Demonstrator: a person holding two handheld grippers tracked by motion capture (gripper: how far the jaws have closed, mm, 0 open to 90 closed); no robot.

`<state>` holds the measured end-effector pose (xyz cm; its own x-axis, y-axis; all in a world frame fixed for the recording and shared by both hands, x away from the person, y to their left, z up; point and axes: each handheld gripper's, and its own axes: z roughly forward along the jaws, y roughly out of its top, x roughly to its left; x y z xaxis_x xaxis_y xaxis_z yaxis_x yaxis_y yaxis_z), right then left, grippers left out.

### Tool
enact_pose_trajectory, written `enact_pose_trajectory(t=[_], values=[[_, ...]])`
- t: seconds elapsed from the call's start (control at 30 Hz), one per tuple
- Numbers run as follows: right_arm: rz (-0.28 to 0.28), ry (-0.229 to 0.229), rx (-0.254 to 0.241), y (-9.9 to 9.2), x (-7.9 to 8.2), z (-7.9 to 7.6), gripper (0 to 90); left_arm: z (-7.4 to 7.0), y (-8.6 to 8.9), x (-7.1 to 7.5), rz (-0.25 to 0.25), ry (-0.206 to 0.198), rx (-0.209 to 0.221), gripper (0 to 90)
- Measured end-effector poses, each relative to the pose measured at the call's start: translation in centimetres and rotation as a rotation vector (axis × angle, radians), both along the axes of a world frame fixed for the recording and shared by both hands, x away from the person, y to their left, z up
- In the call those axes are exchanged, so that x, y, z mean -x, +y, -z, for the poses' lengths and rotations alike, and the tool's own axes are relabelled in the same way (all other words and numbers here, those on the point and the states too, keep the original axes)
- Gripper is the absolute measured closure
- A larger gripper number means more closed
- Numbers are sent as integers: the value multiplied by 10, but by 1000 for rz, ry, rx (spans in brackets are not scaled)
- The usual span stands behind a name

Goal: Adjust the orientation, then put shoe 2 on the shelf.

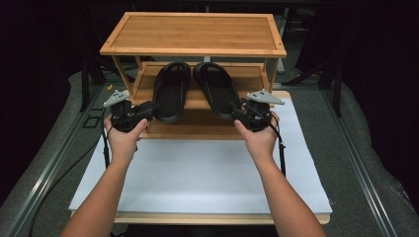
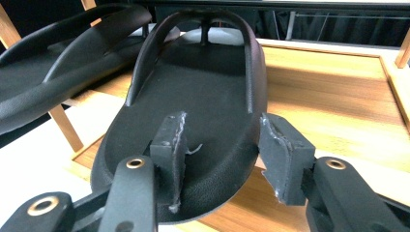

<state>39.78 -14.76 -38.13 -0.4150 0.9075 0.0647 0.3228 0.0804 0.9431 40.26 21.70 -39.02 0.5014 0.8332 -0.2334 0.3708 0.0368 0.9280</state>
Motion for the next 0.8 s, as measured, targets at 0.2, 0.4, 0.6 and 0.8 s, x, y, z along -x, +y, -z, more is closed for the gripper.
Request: enact_pose_trajectory(t=[0.2, 0.4, 0.6, 0.8], values=[[11, -18, 15, 7, 2, 2, 529, 2, -6, -2, -11, -5, 9, 536], [28, -46, -26, 7, 6, 10, 532, 4, -11, -4, -24, -20, 23, 538], [42, -64, -25, 13, 8, 12, 532, 5, -16, -8, -25, -30, 25, 540], [73, -77, -27, 22, 8, 14, 531, 5, -19, -13, -29, -32, 24, 541]])
